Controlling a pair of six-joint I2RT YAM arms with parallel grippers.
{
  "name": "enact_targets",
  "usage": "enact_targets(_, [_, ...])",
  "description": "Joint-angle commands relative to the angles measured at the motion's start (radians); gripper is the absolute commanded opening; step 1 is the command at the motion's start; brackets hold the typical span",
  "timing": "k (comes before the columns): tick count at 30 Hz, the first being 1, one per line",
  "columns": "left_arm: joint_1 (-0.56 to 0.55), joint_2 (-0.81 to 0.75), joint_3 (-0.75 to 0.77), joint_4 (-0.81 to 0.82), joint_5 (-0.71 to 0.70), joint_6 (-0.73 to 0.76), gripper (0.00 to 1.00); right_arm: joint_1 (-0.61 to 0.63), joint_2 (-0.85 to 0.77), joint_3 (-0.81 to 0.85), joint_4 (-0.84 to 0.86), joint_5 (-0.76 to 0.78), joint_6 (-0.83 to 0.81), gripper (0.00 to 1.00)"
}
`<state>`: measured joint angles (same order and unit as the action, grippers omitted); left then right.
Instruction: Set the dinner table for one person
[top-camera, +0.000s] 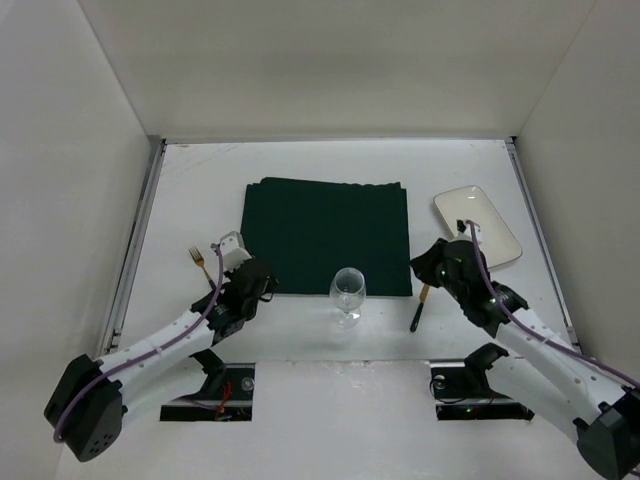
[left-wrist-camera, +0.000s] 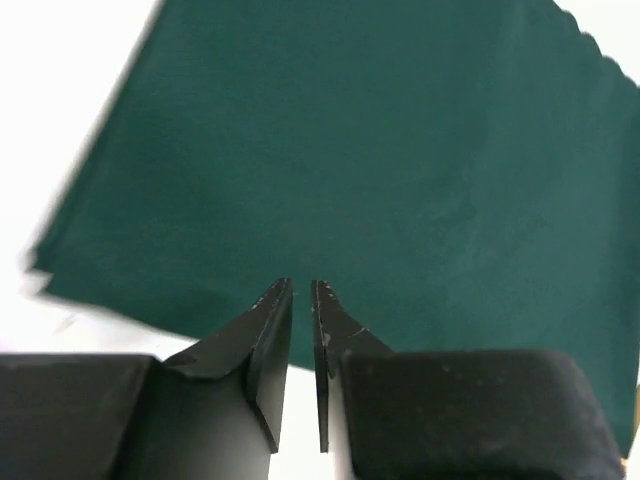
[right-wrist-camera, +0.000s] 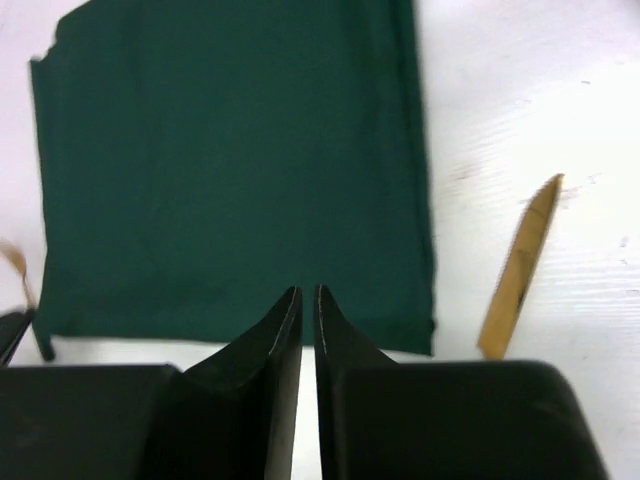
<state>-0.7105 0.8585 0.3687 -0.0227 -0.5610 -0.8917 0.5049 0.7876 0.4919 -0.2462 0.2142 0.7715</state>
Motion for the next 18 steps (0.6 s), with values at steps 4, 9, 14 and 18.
enact_targets(4, [-0.002,0.158,0.010,0.274,0.085,0.074,0.11,0.114,-0.019,0.142,-0.186,0.135,-0.052,0.15])
enact_targets(9, [-0.008,0.228,0.010,0.365,0.108,0.092,0.11,-0.045,0.005,0.076,-0.105,0.156,0.032,0.32])
enact_targets(14, [-0.004,0.241,0.012,0.473,0.121,0.134,0.11,-0.341,0.088,-0.001,0.149,0.012,0.141,0.57])
enact_targets(18, [0.004,0.267,-0.027,0.581,0.125,0.140,0.14,-0.444,0.275,0.023,0.336,-0.055,0.274,0.62])
